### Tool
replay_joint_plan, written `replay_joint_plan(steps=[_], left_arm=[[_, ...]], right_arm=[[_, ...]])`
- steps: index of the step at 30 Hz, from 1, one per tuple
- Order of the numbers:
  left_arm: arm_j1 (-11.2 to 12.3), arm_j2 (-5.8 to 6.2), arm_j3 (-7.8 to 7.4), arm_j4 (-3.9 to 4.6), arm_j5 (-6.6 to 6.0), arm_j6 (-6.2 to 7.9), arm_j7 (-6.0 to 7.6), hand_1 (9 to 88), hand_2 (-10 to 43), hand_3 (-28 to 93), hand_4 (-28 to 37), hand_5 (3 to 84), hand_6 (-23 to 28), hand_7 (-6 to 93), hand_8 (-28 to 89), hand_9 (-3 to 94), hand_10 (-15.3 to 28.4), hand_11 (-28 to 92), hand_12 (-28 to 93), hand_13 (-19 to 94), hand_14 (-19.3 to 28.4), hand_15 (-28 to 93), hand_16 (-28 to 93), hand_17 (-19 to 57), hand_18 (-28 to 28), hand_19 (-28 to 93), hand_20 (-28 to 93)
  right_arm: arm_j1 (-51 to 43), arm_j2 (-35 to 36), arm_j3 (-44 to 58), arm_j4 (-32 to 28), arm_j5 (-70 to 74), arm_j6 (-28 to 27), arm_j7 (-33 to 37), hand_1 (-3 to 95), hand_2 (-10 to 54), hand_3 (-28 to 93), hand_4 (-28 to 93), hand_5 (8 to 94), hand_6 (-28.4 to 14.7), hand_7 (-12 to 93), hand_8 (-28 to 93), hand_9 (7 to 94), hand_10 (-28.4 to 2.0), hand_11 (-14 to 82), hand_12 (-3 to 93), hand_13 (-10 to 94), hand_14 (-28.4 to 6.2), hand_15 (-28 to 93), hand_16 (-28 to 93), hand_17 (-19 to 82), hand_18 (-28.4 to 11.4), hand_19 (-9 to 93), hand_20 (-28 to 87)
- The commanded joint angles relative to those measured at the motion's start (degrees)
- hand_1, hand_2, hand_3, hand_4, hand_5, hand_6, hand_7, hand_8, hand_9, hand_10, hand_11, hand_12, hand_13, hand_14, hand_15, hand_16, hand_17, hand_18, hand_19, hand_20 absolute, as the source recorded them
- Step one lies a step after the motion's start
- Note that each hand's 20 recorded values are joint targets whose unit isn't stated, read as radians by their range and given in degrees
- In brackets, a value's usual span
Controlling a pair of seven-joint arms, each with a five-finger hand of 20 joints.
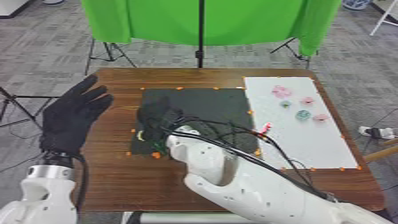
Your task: Arrange flowers
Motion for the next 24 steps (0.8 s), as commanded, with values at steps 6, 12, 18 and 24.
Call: replay_joint_plan(steps=[6, 12, 18, 24], left_arm=[[5.67, -1.91, -0.24, -0.58, -1.14, 2.35, 1.74, 25.6, 5.7, 81, -21.3, 41.3, 11.5, 13.8, -9, 37.4, 21.2, 26, 11, 27, 28.2, 54, -9, -7.7, 26.4, 59, 9], [6.63, -2.30, 0.16, -0.79, -1.22, 2.68, 1.92, 25.7, 5.9, 80, -21.3, 41.3, 11.5, 13.9, -9, 37.4, 21.2, 26, 11, 27, 28.2, 54, -9, -7.7, 26.4, 59, 10], [7.12, -2.18, 0.22, -0.89, -1.46, 2.98, 2.44, 25.7, 5.9, 80, -21.2, 41.2, 11.4, 13.8, -9, 37.4, 21.2, 26, 11, 27, 28.2, 54, -9, -7.7, 26.4, 59, 10], [6.57, -2.61, 0.45, -0.71, -1.23, 2.66, 1.79, 25.6, 6.0, 80, -21.2, 41.2, 11.5, 13.8, -9, 37.3, 21.2, 26, 11, 27, 28.2, 54, -9, -7.7, 26.4, 59, 10]], right_arm=[[-10.39, 22.70, 22.31, -12.00, 9.93, 6.47, 14.11, 36.5, -9.5, 78, -28, 60.2, 0.7, 15, -13, 61.9, -15.2, 40.9, 14.6, 49, -16.2, 82, 11, 14, -25.5, 85, 62], [-17.15, 31.56, 28.56, -11.96, 11.22, 9.76, 19.92, 36.5, -9.5, 79, -28, 58.4, 0.5, 15, -13, 59.3, -16.8, 32.2, 13.7, 48, -16.6, 79, 10, 14, -25.5, 84, 62], [-20.24, 35.33, 30.31, -9.09, 10.42, 9.66, 24.91, 36.4, -9.5, 79, -28, 57.5, 0.7, 15, -13, 58.0, -17.7, 27.4, 13.7, 48, -16.5, 78, 9, 14, -25.5, 84, 61], [-17.16, 37.12, 24.99, -4.25, 7.88, 7.26, 27.55, 36.4, -9.5, 80, -28, 56.0, 0.5, 15, -13, 53.9, -18.6, 24.2, 13.6, 46, -17.2, 77, 8, 14, -25.8, 85, 61]])
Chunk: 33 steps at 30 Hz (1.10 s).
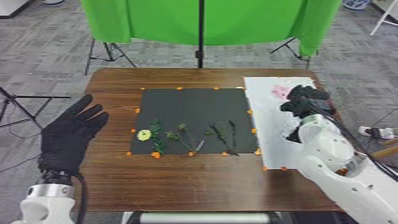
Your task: Arrange flowers
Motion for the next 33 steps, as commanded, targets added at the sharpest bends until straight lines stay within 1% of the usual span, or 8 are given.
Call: replay_joint_plan(steps=[1, 9, 13, 18, 24, 27, 29, 33], left_arm=[[0.43, -0.85, 0.57, -0.12, -0.43, 0.52, -0.29, 25.6, 5.9, 80, -21.1, 41.2, 11.5, 13.8, -9, 37.3, 21.2, 26, 11, 27, 28.2, 54, -9, -7.7, 26.4, 59, 10], [0.43, -1.01, 0.46, -0.02, -0.38, 0.54, -0.63, 25.5, 5.7, 81, -21.1, 41.3, 11.5, 13.8, -9, 37.3, 21.1, 26, 11, 27, 28.2, 54, -9, -7.8, 26.4, 59, 10], [0.16, -1.11, 0.49, 0.03, -0.31, 0.48, -0.83, 25.6, 5.8, 80, -21.2, 41.3, 11.5, 13.9, -9, 37.4, 21.2, 26, 11, 27, 28.1, 54, -9, -7.8, 26.5, 59, 10], [0.52, -0.96, 0.53, -0.08, -0.44, 0.60, -0.57, 25.6, 5.7, 81, -21.2, 41.3, 11.5, 13.9, -9, 37.4, 21.2, 26, 11, 27, 28.3, 54, -9, -7.8, 26.4, 59, 10], [0.28, -1.06, 0.22, -0.23, -0.15, 0.34, -0.75, 25.6, 5.8, 80, -21.2, 41.3, 11.5, 13.9, -9, 37.3, 21.2, 26, 11, 27, 28.3, 54, -9, -7.8, 26.4, 59, 10], [0.56, -1.01, -0.38, -0.57, -0.03, -0.08, -1.08, 25.8, 5.8, 80, -21.3, 41.3, 11.5, 13.9, -9, 37.3, 21.2, 26, 11, 27, 28.3, 54, -9, -7.8, 26.5, 59, 10], [1.14, -0.77, -0.75, -1.05, -0.14, 0.36, -0.35, 25.7, 5.8, 80, -21.1, 41.3, 11.5, 13.9, -9, 37.4, 21.2, 26, 11, 27, 28.3, 54, -9, -7.8, 26.4, 59, 10], [0.80, -0.61, -1.45, -1.31, 0.24, 0.21, -0.55, 25.6, 5.8, 81, -21.1, 41.3, 11.5, 14.0, -9, 37.4, 21.2, 26, 11, 27, 28.3, 54, -9, -7.8, 26.4, 59, 10]], right_arm=[[2.74, 2.85, -5.68, 5.53, -2.53, -2.68, 3.62, 36.4, -9.5, 80, -28, 55.3, 0.5, 15, -13, 52.4, -18.9, 23.1, 13.4, 45, -17.4, 77, 8, 15, -25.8, 85, 61], [4.39, 2.02, -9.58, 8.74, -3.85, -2.00, 4.15, 37.6, -9.5, 81, -28, 55.3, 2.2, 16, -14, 54.5, -17.9, 21.6, 13.5, 47, -16.7, 77, 7, 16, -26.0, 86, 60], [6.14, 1.65, -13.27, 10.76, -4.78, 0.80, 5.79, 43.6, -9.5, 80, -28, 63.5, 3.7, 16, -14, 67.0, -14.1, 23.6, 14.5, 57, -12.2, 75, 10, 22, -26.2, 90, 59], [5.96, 1.22, -14.91, 12.07, -5.57, 3.78, 6.34, 56.4, -9.5, 67, -28, 77.9, 3.3, 16, -2, 87.5, -7.2, 9.4, 30.6, 73, -4.5, 67, 24, 30, -25.0, 93, 56], [5.26, 1.11, -14.28, 8.80, -9.23, 10.18, 6.76, 60.2, -9.5, 66, -28, 89.5, 3.2, 18, 3, 93.7, -4.5, 17.5, 29.2, 84, -3.1, 64, 22, 39, -24.3, 93, 59], [6.06, -1.05, -13.53, 4.72, -12.30, 12.64, 3.71, 60.2, -9.5, 67, -28, 90.3, 2.9, 17, 3, 93.7, -4.4, 18.8, 28.5, 85, -3.2, 64, 22, 40, -24.3, 93, 59], [8.31, -3.98, -14.71, 2.41, -13.80, 13.63, 0.42, 59.8, -9.5, 68, -28, 90.6, 2.6, 17, 4, 93.7, -4.6, 19.2, 28.1, 85, -3.4, 64, 22, 40, -24.5, 93, 59], [13.97, -14.55, -17.93, 1.57, -13.53, 12.75, -9.14, 59.1, -9.5, 70, -28, 90.9, 2.2, 17, 4, 93.7, -5.0, 19.9, 27.9, 85, -3.5, 64, 22, 40, -24.6, 93, 60]])
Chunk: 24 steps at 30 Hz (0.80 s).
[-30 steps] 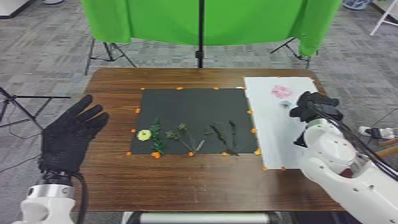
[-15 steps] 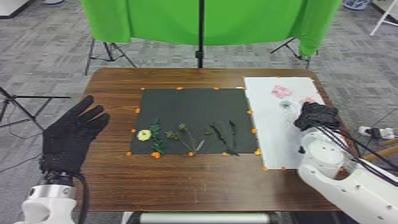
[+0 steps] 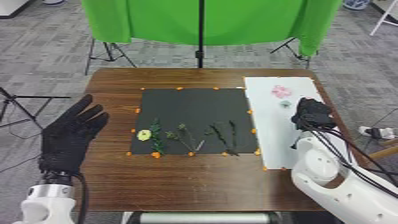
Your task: Arrange flowers
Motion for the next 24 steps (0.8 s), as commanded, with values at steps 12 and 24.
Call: replay_joint_plan(steps=[12, 24], left_arm=[[-8.77, 3.40, 2.07, 1.45, 0.78, -1.43, -1.31, 25.6, 5.7, 80, -21.1, 41.3, 11.4, 14.0, -9, 37.4, 21.2, 26, 11, 27, 28.3, 54, -9, -7.5, 26.5, 59, 10], [-16.82, 4.10, 7.16, 4.50, 1.01, -2.85, -1.83, 25.8, 5.8, 80, -21.3, 41.3, 11.4, 14.0, -9, 37.6, 21.2, 27, 11, 27, 28.3, 54, -9, -7.3, 26.5, 59, 11]], right_arm=[[29.57, -39.84, -22.67, 18.12, 5.63, 0.17, -22.86, 57.3, -9.5, 70, -28, 88.5, 3.3, 17, 4, 93.7, -6.3, 19.8, 32.1, 78, -5.3, 73, 23, 35, -22.7, 93, 62], [31.43, -39.68, -27.69, 19.64, 9.15, -7.60, -16.83, 54.0, -9.5, 66, -28, 85.2, 4.7, 15, 1, 90.3, -6.9, 22.9, 32.5, 71, -7.2, 78, 20, 29, -22.2, 93, 61]])
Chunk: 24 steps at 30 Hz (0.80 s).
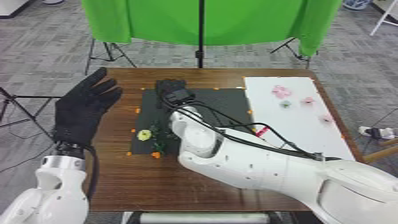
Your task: Arrange flowers
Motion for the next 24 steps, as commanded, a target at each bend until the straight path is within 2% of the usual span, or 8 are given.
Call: replay_joint_plan(steps=[1, 5, 9, 13, 14, 15, 19, 24], left_arm=[[-2.69, -0.63, 1.07, 1.14, 0.49, -1.97, -0.91, 25.8, 5.8, 80, -21.3, 41.3, 11.4, 14.0, -9, 37.6, 21.2, 27, 11, 27, 28.3, 54, -9, -7.3, 26.5, 59, 11], [-2.57, -0.26, 1.31, 1.25, 0.27, -2.40, -0.05, 25.8, 5.8, 80, -21.2, 41.4, 11.5, 13.9, -9, 37.6, 21.2, 26, 11, 27, 28.2, 54, -9, -7.4, 26.5, 59, 11], [-2.54, 0.00, 1.42, 1.39, 0.28, -3.06, 0.25, 25.7, 5.8, 80, -21.1, 41.4, 11.5, 13.9, -9, 37.5, 21.2, 26, 11, 27, 28.3, 54, -9, -7.4, 26.5, 59, 11], [-3.37, -0.33, 1.95, 1.75, 0.31, -3.58, 0.13, 25.7, 5.8, 80, -21.1, 41.4, 11.5, 14.0, -9, 37.6, 21.2, 26, 11, 27, 28.3, 54, -9, -7.4, 26.5, 59, 11], [-4.16, -0.85, 2.12, 1.94, 0.60, -3.57, -0.74, 25.7, 5.8, 80, -21.1, 41.4, 11.5, 14.0, -9, 37.6, 21.2, 26, 11, 27, 28.3, 54, -9, -7.4, 26.5, 59, 11], [-4.02, -1.00, 2.01, 1.93, 0.70, -3.73, -0.93, 25.6, 5.9, 80, -21.1, 41.4, 11.5, 14.0, -9, 37.6, 21.2, 26, 11, 27, 28.3, 54, -9, -7.4, 26.5, 59, 11], [-4.71, -0.92, 2.33, 2.27, 0.72, -4.33, -0.81, 25.8, 5.9, 80, -21.2, 41.4, 11.5, 14.0, -9, 37.5, 21.2, 26, 11, 27, 28.3, 54, -9, -7.4, 26.5, 59, 11], [-4.14, -0.80, 2.10, 2.14, 0.67, -4.36, -0.45, 25.7, 5.9, 80, -21.2, 41.3, 11.5, 13.9, -9, 37.5, 21.3, 26, 11, 27, 28.3, 53, -9, -7.4, 26.5, 59, 11]], right_arm=[[-1.23, 0.31, 3.09, -0.37, -3.51, -6.52, -1.83, 53.7, -9.5, 66, -28, 84.3, 4.7, 15, 0, 89.6, -6.9, 23.6, 32.4, 71, -7.2, 79, 20, 29, -22.2, 93, 61], [0.03, 0.43, 0.98, -0.31, -2.03, -8.28, -1.14, 53.4, -9.5, 63, -28, 81.2, 4.9, 14, -1, 86.9, -7.0, 25.3, 31.7, 69, -7.7, 80, 19, 28, -22.2, 93, 61], [1.60, 0.46, -1.97, -0.07, -0.74, -6.88, -0.15, 53.9, -9.5, 59, -28, 79.0, 5.1, 13, -2, 84.8, -7.4, 27.6, 29.9, 68, -8.0, 80, 19, 27, -22.1, 93, 60], [2.32, 0.18, -2.97, 0.23, 0.22, -6.51, 0.36, 54.9, -9.5, 57, -28, 78.2, 5.3, 13, -2, 83.7, -7.6, 30.1, 27.7, 67, -8.0, 81, 19, 27, -22.1, 93, 60], [1.03, -0.19, -0.95, 0.72, -1.20, -7.54, -0.66, 54.8, -9.5, 57, -28, 78.2, 5.4, 13, -2, 83.5, -7.8, 30.8, 27.4, 67, -8.0, 81, 19, 27, -22.1, 93, 60], [0.80, -0.36, -0.71, 0.82, -1.51, -7.80, -0.78, 54.9, -9.5, 56, -28, 78.0, 5.4, 13, -3, 83.2, -7.9, 31.8, 26.4, 67, -8.0, 81, 18, 27, -22.1, 93, 60], [3.09, -0.56, -4.18, 1.19, 0.80, -4.78, 1.06, 55.2, -9.5, 54, -28, 77.7, 5.6, 13, -3, 82.6, -8.3, 34.0, 24.3, 67, -8.1, 81, 18, 27, -22.0, 93, 60], [2.20, -1.03, -3.35, 0.49, 1.07, -6.99, 0.74, 55.9, -9.1, 47, -28, 71.8, 6.2, 13, -5, 80.4, -9.0, 38.7, 19.7, 67, -8.3, 81, 18, 27, -22.0, 93, 60]])
